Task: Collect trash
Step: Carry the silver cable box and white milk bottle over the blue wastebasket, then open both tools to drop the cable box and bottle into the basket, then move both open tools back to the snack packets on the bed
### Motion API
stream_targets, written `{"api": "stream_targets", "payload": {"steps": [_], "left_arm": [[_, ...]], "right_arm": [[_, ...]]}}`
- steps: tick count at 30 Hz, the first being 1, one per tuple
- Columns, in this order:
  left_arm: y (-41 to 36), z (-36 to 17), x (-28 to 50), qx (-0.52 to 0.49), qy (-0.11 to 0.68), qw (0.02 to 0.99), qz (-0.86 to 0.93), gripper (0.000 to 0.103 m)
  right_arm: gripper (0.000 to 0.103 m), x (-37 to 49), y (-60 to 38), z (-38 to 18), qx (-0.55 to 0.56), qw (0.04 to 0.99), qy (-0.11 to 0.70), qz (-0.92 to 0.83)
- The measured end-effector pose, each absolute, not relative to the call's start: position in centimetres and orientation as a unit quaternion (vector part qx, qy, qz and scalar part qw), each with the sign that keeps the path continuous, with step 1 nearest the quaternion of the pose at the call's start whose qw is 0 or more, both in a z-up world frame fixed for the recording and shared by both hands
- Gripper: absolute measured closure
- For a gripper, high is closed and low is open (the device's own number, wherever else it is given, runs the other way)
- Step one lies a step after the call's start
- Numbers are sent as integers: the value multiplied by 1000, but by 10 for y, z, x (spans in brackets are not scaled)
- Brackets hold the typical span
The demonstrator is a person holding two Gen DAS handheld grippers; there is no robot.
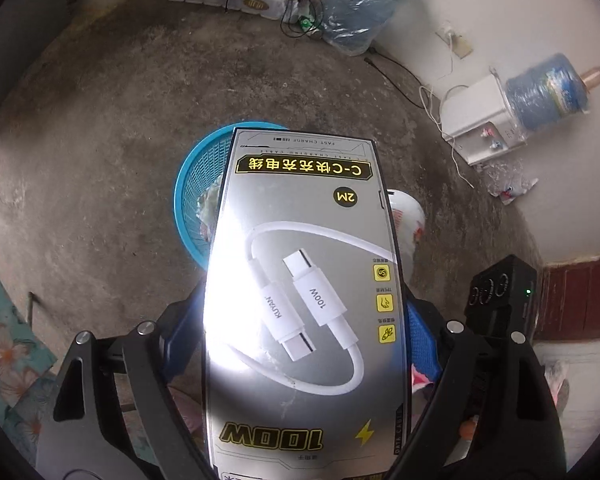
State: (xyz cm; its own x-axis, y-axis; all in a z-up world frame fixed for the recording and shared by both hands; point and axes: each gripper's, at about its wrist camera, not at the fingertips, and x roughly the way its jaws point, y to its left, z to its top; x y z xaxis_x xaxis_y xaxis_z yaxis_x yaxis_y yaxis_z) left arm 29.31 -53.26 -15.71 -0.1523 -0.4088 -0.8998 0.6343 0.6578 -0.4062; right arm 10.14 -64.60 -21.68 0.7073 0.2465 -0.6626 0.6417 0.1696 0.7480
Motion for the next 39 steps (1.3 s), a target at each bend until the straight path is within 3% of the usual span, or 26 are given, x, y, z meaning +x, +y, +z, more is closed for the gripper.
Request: {"api": "stream_targets", "payload": {"steps": [2, 9, 18, 27, 33, 39], "left_arm": [[-545, -172, 302, 73, 647, 651, -389, 19], [-526, -186, 311, 38, 652, 654, -382, 19], [-459, -120, 302, -5, 596, 685, -419, 19], [-330, 11, 253, -41, 445, 750, -487, 19], [-199, 75, 214, -58, 365, 812, -451, 18], [-64, 110, 168, -82, 315, 887, -328, 18]], "right_arm": [[33, 117, -663, -243, 634, 661, 366, -163], [32, 114, -673, -281, 643, 639, 373, -200], [32, 52, -629, -262, 619, 663, 353, -228], [32, 44, -580, -161, 459, 773, 348, -266], [7, 60, -517, -60, 291, 871, 301, -259], [7, 75, -444, -3, 187, 925, 273, -188]]}}
